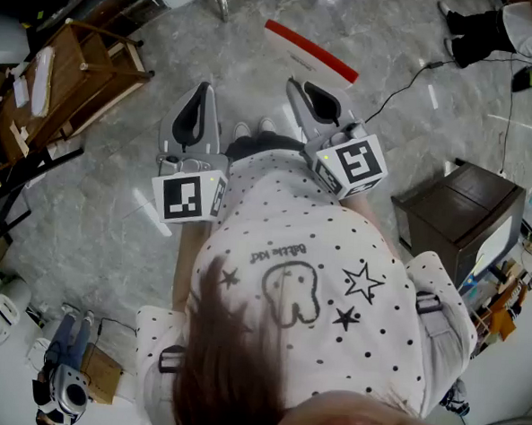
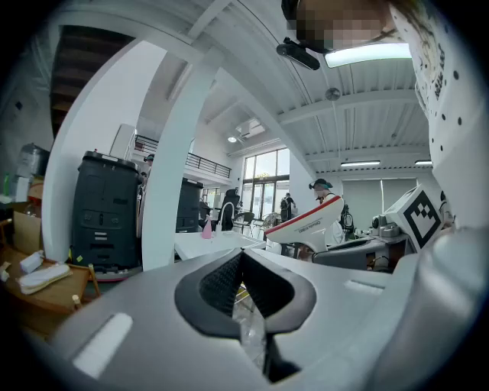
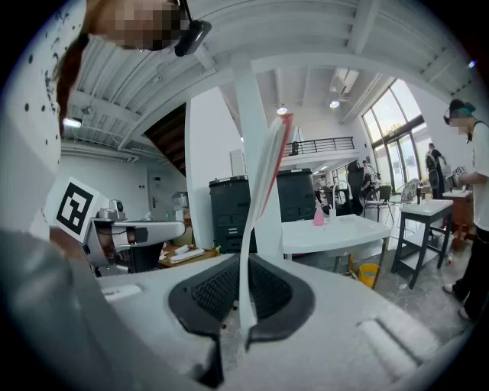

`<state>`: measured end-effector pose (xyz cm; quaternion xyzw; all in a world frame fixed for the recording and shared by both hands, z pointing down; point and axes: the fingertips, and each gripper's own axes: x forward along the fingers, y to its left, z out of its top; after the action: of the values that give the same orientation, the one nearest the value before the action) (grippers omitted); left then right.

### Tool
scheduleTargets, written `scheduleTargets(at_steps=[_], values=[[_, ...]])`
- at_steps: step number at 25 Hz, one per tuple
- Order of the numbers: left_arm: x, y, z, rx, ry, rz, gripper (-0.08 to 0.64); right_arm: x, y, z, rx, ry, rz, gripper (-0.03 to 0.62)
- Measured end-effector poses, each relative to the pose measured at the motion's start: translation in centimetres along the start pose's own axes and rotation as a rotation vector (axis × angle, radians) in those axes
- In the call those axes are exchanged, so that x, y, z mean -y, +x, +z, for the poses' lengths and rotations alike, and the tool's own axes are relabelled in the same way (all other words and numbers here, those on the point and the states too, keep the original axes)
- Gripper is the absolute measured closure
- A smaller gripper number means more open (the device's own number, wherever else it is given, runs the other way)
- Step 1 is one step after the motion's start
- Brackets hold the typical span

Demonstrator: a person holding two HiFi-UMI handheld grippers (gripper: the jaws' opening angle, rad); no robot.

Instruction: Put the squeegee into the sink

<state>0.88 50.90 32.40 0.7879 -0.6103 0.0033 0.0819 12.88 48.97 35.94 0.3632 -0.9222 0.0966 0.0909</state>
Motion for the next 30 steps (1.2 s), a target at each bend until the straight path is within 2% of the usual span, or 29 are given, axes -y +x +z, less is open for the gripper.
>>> scheduleTargets(at_steps=[17,22,30], values=[[1.3,0.4,0.2,0.012,0.012,0.018,0.572,1.0,-1.3,-0.4,0.003,0.01,0.029,0.572],[3.5,1.2,-0.1,0.026,0.015,0.019,0.572,3.3,-3.0,-0.2,0.051,0.076,0.03,0.571],[4.5,3.1,-0.4,0.041,-0.005,0.041,0.572,6.3,-3.6,-1.9,-0.001,0.106,0.027,0.571]])
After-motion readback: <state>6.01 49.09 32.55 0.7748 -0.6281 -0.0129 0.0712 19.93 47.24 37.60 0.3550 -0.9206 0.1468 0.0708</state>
